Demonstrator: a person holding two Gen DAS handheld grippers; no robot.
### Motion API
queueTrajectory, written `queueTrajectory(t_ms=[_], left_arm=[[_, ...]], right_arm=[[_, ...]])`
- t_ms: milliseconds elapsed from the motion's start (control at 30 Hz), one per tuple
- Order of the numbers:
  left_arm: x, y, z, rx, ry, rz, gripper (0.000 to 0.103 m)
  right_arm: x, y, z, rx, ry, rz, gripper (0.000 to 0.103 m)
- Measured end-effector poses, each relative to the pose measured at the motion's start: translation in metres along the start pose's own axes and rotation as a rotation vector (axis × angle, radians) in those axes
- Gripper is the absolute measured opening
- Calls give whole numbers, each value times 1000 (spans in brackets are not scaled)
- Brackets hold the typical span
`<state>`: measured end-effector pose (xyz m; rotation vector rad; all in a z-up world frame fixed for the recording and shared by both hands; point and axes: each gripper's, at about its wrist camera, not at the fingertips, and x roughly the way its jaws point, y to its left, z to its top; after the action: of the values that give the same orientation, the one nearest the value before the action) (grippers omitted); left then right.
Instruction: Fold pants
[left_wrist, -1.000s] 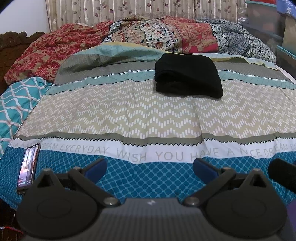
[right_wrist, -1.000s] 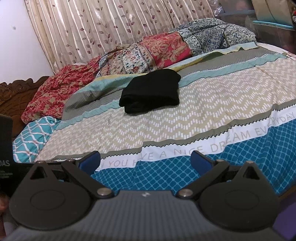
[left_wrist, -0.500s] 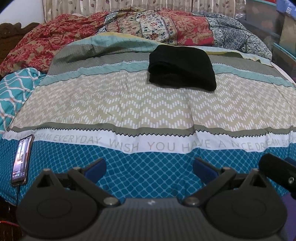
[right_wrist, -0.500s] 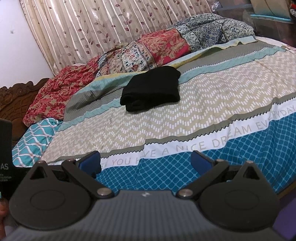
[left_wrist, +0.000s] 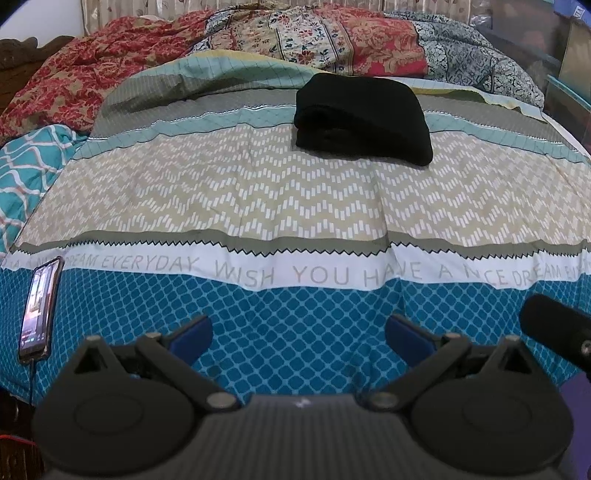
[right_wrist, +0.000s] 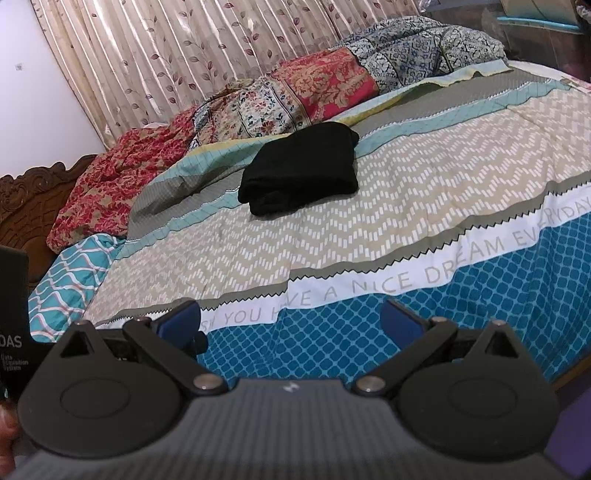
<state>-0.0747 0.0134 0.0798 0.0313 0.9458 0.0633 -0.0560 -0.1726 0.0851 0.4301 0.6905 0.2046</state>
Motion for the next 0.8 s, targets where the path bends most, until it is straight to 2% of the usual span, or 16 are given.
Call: queueTrajectory(t_ms=[800], left_arm=[[12, -5, -8, 20, 68, -9, 103]], right_arm=[[3, 2, -5, -1, 25, 4, 103]])
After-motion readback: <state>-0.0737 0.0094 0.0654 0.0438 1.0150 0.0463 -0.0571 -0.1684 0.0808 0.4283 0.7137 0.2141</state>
